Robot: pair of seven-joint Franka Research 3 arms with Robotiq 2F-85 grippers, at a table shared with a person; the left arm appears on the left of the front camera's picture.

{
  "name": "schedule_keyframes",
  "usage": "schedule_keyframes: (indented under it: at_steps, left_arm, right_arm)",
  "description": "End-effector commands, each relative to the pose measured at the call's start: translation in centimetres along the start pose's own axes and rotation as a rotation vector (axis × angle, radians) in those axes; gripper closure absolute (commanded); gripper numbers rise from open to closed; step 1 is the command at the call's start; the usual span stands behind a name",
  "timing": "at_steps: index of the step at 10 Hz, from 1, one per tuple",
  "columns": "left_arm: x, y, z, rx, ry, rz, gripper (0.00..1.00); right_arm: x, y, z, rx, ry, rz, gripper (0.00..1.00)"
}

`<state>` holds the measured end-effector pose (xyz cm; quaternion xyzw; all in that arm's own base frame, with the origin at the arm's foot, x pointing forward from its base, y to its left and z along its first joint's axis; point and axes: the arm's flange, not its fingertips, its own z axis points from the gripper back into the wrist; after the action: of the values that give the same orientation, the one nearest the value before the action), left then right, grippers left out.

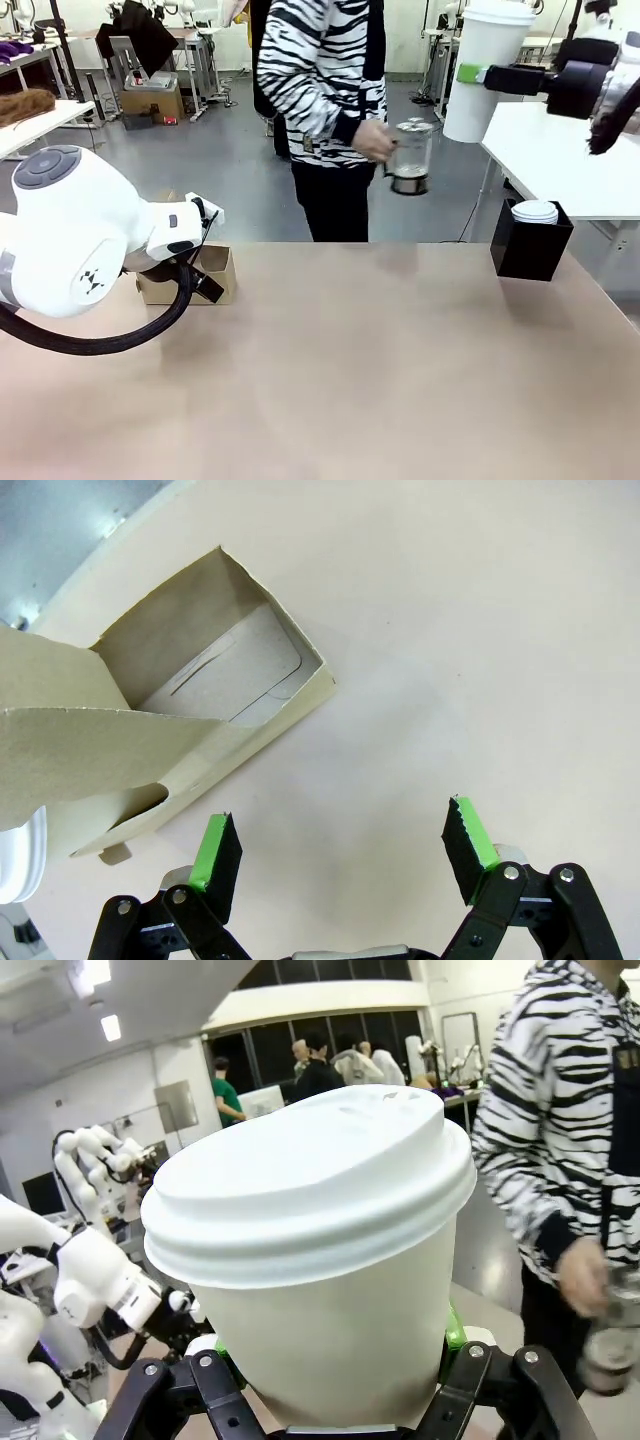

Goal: Pour a drink into a cup and package it in a carrier.
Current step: When a person places the Paper Cup Lid on the 600 ml Paper Cup , lift the 600 ml Paper Cup, then position the Cup Carrier in the center of the table.

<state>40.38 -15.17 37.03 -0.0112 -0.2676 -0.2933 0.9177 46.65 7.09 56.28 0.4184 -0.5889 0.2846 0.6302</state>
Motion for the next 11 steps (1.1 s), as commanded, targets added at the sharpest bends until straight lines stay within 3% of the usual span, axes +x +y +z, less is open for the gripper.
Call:
schedule_keyframes:
  at_steps: [1, 11]
  left_arm:
    - [-0.03, -0.01, 0.03, -0.002, -0.001, 0.0, 0.0]
    - [0.0, 0.0, 0.0, 0.0, 0.0, 0.0, 0.0]
  right_arm:
    - [-0.53, -0.86, -0.31, 0.0, 0.003, 0.007, 0.2]
    - [-0.53, -0.86, -0.31, 0.0, 0.003, 0.007, 0.2]
